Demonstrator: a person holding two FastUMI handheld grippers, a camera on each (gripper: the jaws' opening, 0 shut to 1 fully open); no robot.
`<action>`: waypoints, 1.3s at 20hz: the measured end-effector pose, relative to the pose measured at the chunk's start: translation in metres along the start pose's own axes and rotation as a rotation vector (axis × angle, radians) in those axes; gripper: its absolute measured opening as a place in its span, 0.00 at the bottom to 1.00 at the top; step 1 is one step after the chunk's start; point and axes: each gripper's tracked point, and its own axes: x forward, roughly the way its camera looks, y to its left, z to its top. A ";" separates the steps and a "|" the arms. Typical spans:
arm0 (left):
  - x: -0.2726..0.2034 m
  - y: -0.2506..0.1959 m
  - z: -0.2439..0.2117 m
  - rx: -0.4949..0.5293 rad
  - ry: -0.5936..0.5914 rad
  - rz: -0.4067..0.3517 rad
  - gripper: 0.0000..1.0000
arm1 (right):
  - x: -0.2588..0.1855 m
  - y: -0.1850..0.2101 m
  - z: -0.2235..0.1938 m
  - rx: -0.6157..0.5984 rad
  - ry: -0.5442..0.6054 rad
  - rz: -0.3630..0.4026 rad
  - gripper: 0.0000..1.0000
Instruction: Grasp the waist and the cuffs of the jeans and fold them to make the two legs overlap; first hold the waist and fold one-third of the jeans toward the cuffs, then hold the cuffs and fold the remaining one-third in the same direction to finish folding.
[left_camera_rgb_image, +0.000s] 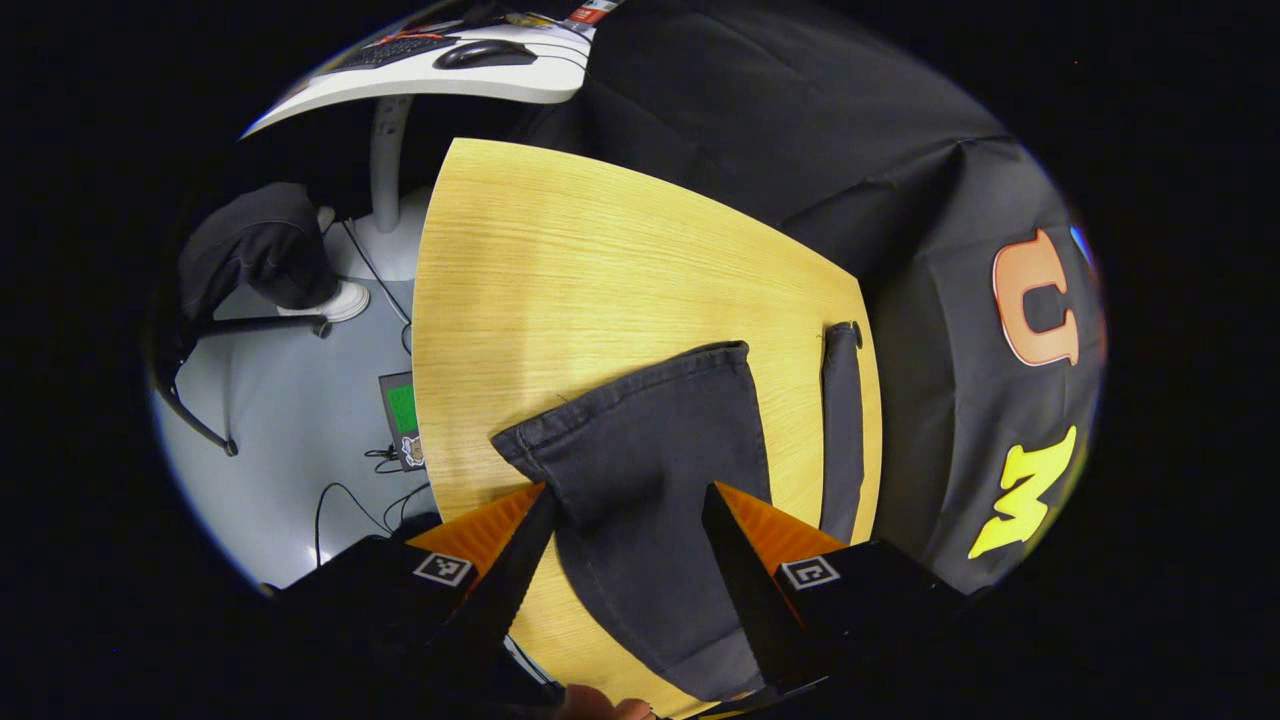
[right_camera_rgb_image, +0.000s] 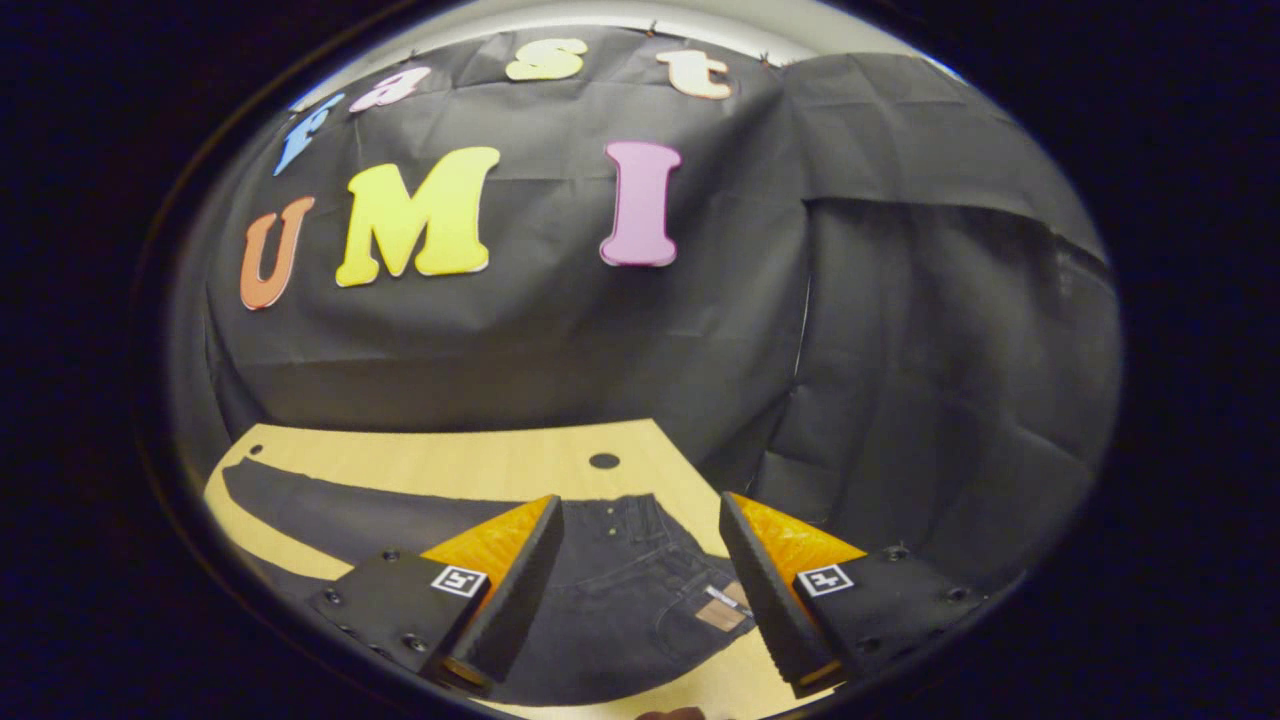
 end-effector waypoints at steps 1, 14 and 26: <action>0.001 0.001 0.001 -0.032 0.002 0.000 0.94 | 0.005 -0.003 -0.013 0.046 0.064 0.018 0.96; 0.014 0.010 0.004 -0.166 0.102 0.019 0.06 | 0.044 -0.100 -0.141 0.664 0.639 -0.211 0.99; 0.015 0.009 0.004 -0.208 0.147 0.059 0.04 | 0.054 -0.089 -0.175 0.546 0.792 -0.248 0.46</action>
